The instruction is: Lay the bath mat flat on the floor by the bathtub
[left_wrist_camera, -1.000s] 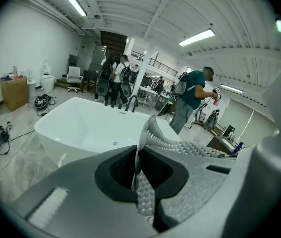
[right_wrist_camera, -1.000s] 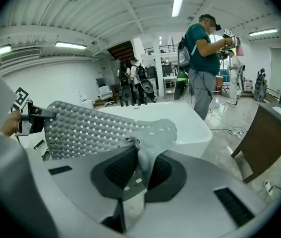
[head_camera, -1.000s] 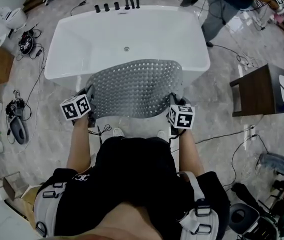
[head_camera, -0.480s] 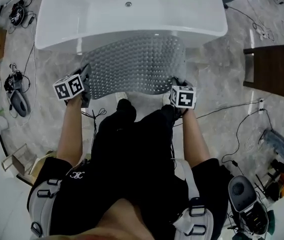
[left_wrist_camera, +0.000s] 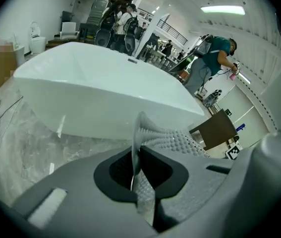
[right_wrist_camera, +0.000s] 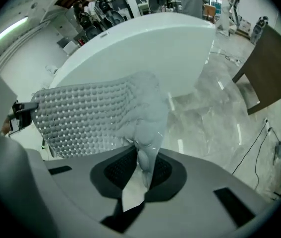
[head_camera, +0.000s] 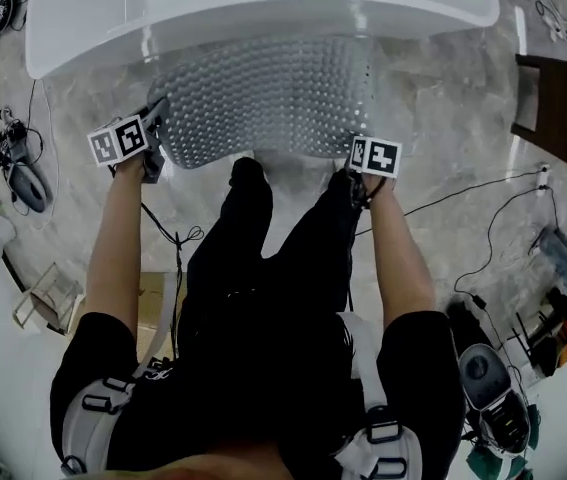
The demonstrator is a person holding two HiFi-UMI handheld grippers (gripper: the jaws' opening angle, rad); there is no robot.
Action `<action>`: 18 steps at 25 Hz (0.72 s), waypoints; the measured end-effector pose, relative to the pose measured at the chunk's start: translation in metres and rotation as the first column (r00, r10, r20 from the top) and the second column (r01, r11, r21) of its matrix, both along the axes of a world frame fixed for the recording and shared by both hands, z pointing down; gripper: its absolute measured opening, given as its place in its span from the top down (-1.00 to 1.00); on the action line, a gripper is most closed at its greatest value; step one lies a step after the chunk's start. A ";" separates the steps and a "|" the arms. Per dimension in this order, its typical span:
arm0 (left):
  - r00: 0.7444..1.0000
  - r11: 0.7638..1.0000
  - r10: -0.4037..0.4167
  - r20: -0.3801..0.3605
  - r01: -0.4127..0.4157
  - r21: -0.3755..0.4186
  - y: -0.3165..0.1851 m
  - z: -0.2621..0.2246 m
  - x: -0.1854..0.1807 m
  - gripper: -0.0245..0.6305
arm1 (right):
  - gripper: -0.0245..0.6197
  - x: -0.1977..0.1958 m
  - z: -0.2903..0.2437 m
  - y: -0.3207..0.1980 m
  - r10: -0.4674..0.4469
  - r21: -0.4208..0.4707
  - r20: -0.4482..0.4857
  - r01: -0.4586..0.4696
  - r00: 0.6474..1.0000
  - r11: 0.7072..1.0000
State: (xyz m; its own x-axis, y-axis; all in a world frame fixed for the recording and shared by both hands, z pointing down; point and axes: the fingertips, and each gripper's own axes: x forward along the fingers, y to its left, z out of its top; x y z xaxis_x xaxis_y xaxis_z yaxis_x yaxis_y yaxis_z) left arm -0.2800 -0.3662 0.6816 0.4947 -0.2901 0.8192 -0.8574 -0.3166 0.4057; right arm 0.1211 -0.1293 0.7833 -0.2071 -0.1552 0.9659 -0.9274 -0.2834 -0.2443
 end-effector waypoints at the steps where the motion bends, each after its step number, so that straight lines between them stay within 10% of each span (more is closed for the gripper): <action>1: 1.000 1.000 0.002 -0.001 -0.002 -0.018 -0.004 0.019 -0.001 0.87 | 0.81 0.001 0.018 0.002 0.012 -0.023 0.004 -0.012 1.000 1.000; 8: 1.000 0.994 -0.029 0.009 0.030 -0.107 -0.018 0.150 -0.001 0.87 | 0.81 0.010 0.133 0.007 0.172 -0.162 0.037 -0.164 0.984 0.973; 18: 0.997 0.987 -0.030 0.075 0.042 -0.154 -0.020 0.314 -0.015 0.82 | 0.81 0.007 0.248 -0.005 0.078 -0.105 -0.026 -0.080 0.997 0.991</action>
